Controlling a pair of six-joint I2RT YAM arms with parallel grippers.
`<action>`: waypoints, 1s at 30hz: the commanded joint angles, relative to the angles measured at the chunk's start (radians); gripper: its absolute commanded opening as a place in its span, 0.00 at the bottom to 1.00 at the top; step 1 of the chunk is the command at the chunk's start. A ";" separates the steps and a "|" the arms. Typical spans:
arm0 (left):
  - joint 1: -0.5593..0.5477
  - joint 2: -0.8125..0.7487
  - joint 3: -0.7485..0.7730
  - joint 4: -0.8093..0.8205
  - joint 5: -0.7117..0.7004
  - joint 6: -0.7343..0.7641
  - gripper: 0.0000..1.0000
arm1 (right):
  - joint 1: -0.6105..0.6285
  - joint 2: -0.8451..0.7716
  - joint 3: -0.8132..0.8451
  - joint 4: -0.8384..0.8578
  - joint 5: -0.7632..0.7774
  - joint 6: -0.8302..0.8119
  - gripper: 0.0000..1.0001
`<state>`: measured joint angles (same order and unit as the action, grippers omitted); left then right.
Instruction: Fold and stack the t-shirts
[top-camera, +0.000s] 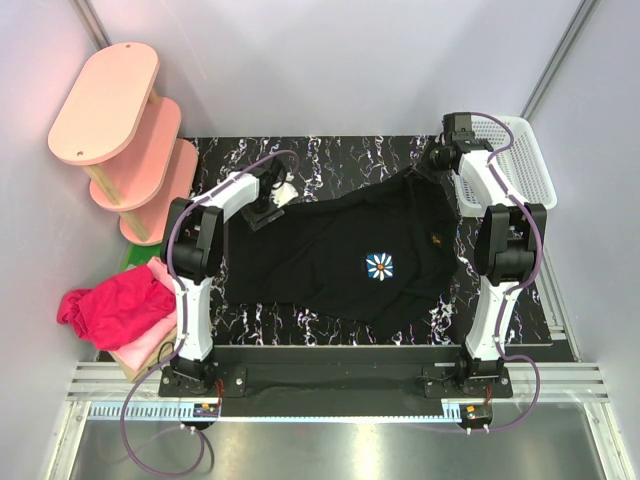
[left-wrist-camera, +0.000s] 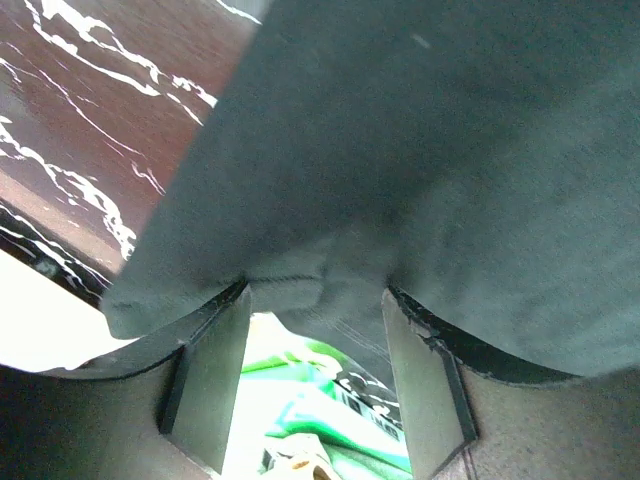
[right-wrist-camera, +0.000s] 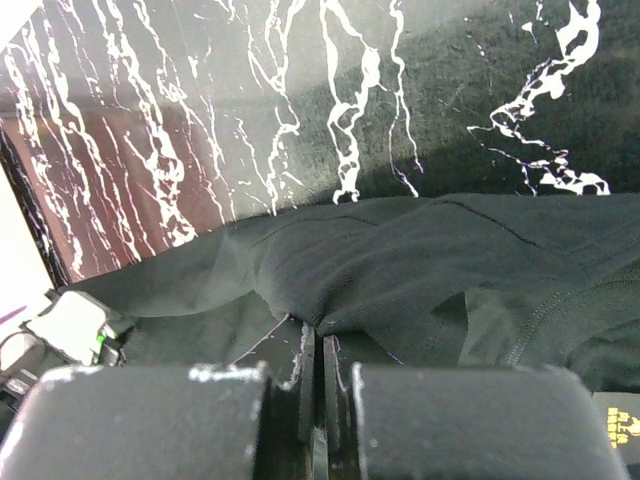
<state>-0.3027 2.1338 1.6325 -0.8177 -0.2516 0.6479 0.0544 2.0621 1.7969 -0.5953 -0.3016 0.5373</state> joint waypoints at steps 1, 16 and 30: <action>0.022 0.024 0.061 0.012 0.005 0.019 0.60 | -0.004 -0.019 -0.013 0.029 -0.016 -0.023 0.00; 0.066 0.064 0.050 0.008 0.026 0.041 0.44 | -0.004 -0.025 -0.007 0.031 -0.005 -0.022 0.00; 0.066 0.020 0.072 -0.003 0.018 0.070 0.27 | -0.002 -0.030 -0.008 0.031 -0.007 -0.022 0.00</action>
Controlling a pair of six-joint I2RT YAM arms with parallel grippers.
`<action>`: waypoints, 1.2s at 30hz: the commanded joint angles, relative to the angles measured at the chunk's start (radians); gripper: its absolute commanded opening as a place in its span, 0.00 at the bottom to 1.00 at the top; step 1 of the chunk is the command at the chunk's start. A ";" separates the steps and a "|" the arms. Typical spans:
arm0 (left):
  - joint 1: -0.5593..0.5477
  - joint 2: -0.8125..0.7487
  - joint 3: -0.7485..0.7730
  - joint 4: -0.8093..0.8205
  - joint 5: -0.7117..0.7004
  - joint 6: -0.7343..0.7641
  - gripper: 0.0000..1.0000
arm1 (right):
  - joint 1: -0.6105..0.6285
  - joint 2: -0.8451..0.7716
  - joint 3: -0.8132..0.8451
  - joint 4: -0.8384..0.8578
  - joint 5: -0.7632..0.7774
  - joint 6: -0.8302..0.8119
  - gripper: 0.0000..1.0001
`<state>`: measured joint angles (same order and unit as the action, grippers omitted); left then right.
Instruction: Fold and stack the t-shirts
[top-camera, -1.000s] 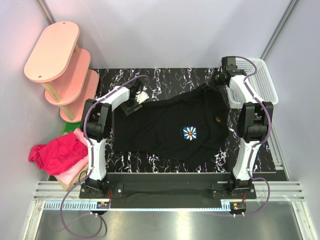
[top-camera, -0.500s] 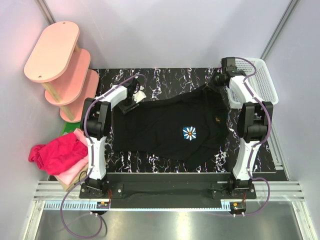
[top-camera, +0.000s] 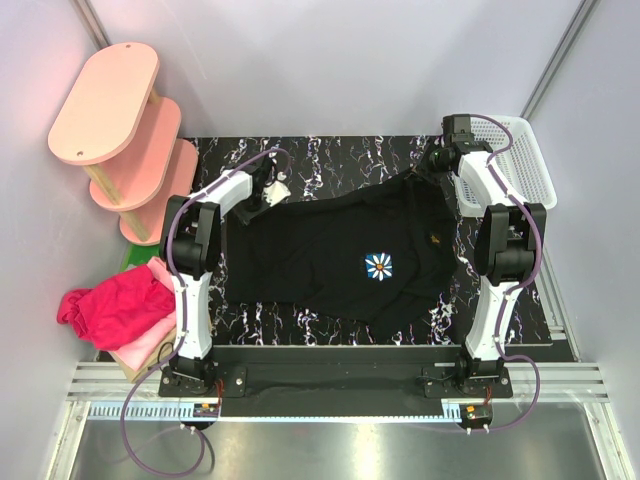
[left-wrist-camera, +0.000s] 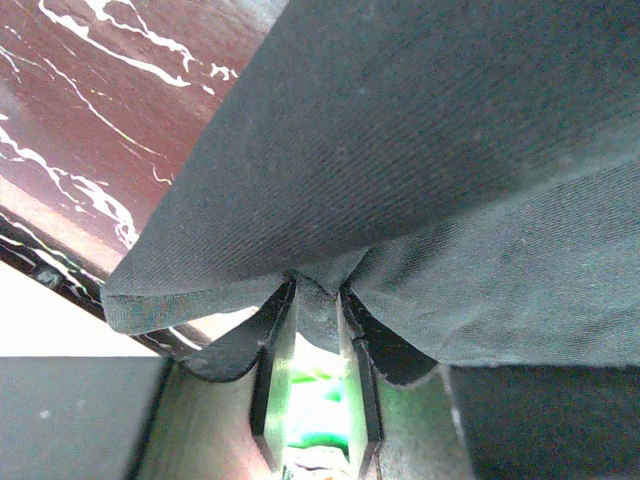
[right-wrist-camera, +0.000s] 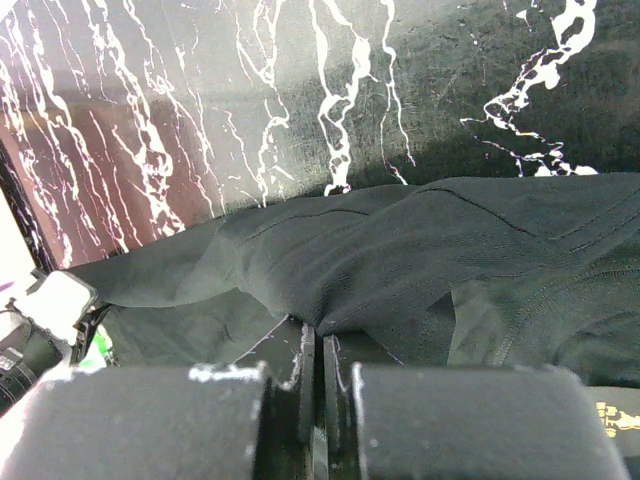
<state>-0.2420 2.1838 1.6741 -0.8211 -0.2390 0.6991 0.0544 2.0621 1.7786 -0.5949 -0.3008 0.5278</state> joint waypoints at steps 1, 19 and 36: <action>0.006 -0.029 0.032 -0.001 0.007 0.020 0.25 | -0.004 -0.031 0.010 0.030 -0.006 -0.014 0.00; 0.007 -0.070 0.088 -0.019 -0.017 0.031 0.00 | -0.004 -0.045 0.013 0.027 -0.009 -0.017 0.00; 0.027 -0.148 0.243 -0.092 -0.040 0.076 0.00 | -0.010 -0.050 0.195 -0.080 -0.015 -0.028 0.00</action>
<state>-0.2348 2.0033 1.8820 -0.8978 -0.2481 0.7521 0.0540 2.0510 1.8191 -0.6376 -0.3004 0.5205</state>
